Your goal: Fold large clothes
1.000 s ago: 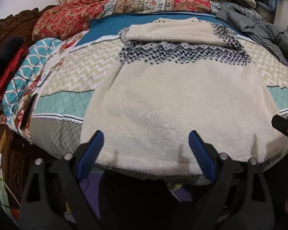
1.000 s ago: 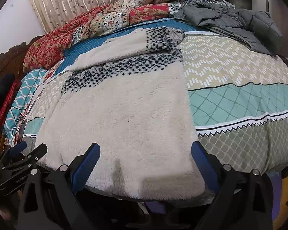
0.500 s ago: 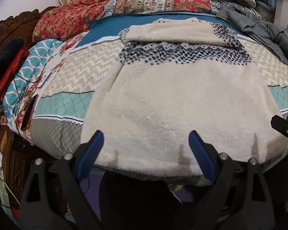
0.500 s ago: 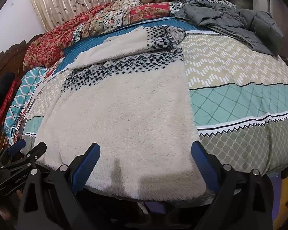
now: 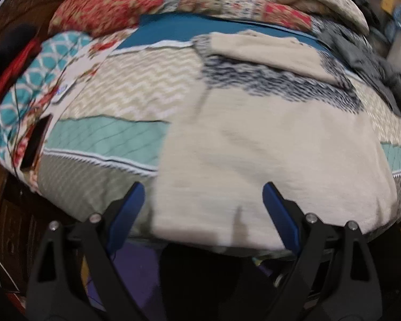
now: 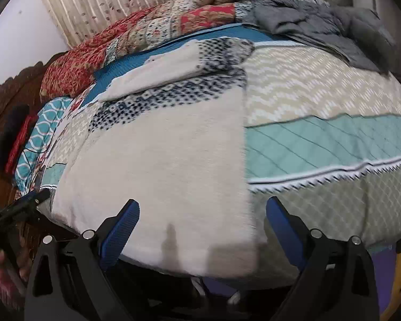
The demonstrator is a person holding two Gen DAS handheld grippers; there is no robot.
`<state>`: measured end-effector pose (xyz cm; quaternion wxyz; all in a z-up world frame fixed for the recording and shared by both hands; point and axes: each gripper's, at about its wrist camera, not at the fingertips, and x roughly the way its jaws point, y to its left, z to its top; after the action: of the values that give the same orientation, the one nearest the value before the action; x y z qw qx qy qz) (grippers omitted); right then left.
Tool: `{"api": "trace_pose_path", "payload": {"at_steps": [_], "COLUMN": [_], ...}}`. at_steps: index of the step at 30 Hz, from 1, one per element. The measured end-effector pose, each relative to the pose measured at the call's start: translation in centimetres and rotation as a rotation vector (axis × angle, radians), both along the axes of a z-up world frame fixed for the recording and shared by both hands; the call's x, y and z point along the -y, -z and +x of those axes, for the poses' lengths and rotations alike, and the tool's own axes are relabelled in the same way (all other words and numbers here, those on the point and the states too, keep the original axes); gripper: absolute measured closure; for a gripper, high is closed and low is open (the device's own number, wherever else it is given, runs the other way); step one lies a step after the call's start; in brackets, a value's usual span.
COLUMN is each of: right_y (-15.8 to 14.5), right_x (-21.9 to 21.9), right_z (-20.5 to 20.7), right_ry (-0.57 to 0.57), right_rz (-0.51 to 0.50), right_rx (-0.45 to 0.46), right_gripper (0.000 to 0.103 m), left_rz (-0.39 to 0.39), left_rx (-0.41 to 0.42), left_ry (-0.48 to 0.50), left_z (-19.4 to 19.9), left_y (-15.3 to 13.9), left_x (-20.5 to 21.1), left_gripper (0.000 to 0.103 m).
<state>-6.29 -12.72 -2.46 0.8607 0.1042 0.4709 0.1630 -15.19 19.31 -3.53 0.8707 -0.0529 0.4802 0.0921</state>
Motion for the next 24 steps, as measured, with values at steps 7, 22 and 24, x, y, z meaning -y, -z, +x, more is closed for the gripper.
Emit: {"api": "trace_pose_path", "payload": {"at_steps": [7,22,24], "right_y": [2.7,4.9,3.7], "right_x": [4.3,0.9,1.0], "right_z": [-0.5,0.1,-0.4], "right_ry": [0.045,-0.146,-0.171], "right_rz": [0.055,0.19,0.241], "right_rx": [-0.125,-0.289,-0.271], "right_gripper": [0.034,0.092,0.093], "left_rz": [-0.08,-0.223,-0.266], "left_rx": [-0.062,-0.216,-0.182], "left_ry": [-0.015,0.138,0.151], "left_z": [0.1,0.5,-0.2], "left_y": [2.2,5.6,4.3], "left_x": [-5.4,-4.1,-4.3], "left_gripper": [0.017,0.09,0.091]}}
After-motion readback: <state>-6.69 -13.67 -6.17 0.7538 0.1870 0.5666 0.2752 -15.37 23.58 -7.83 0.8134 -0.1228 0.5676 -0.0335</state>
